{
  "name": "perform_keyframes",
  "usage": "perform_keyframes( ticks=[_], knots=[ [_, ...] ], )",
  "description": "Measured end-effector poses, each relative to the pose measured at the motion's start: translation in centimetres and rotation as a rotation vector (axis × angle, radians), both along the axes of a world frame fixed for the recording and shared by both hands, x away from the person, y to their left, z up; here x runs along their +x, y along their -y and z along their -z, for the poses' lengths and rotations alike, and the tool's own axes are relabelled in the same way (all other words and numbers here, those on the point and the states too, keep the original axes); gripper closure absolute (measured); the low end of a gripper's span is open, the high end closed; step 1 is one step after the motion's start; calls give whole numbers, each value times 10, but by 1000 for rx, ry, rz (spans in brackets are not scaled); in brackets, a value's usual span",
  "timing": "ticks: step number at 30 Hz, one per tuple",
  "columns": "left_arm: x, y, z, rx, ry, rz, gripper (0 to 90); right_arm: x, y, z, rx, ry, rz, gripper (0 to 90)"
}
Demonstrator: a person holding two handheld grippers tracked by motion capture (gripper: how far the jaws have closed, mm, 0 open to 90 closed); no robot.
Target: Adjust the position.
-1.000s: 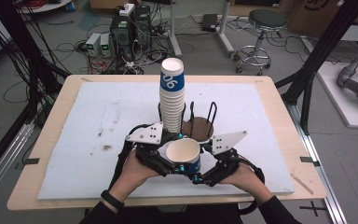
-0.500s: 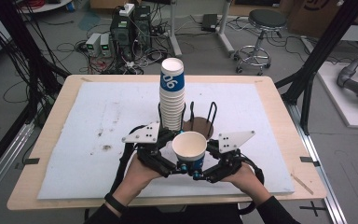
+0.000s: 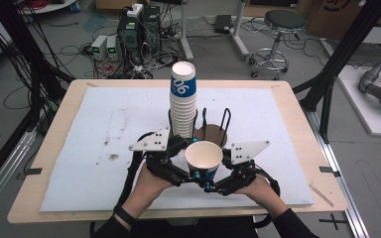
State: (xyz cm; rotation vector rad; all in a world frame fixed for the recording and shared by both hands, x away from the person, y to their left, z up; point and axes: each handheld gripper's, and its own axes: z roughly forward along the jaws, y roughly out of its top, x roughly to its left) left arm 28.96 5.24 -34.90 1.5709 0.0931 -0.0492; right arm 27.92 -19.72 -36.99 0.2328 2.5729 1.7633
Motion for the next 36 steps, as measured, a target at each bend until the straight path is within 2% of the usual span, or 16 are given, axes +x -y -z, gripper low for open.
perform_keyframes(
  ticks=[2, 4, 7, 19, 23, 27, 30, 36],
  knots=[
    [0, 0, 0, -1, 5, -7, 226, -2, -1, -1, -2, 27, 8, 251],
    [0, 0, 0, 2, 2, -5, 229, -2, -3, -2, 14, 10, 18, 202],
    [0, 0, 0, 6, 6, -7, 231, -2, -4, -3, 43, -16, 20, 202],
    [0, 0, 1, 21, 11, -12, 237, -2, 1, -6, 135, -42, 53, 197],
    [-1, 1, 2, 21, 9, -13, 238, -2, 1, -6, 141, -41, 46, 247],
    [0, 1, 2, 23, 10, -14, 233, -2, 1, -6, 143, -40, 46, 259],
    [1, 2, 2, 25, -3, -8, 196, -2, 1, -6, 138, -35, 47, 255],
    [2, -4, -3, 25, 1, -10, 123, -1, 4, -7, 135, -14, 55, 258]
  ],
)
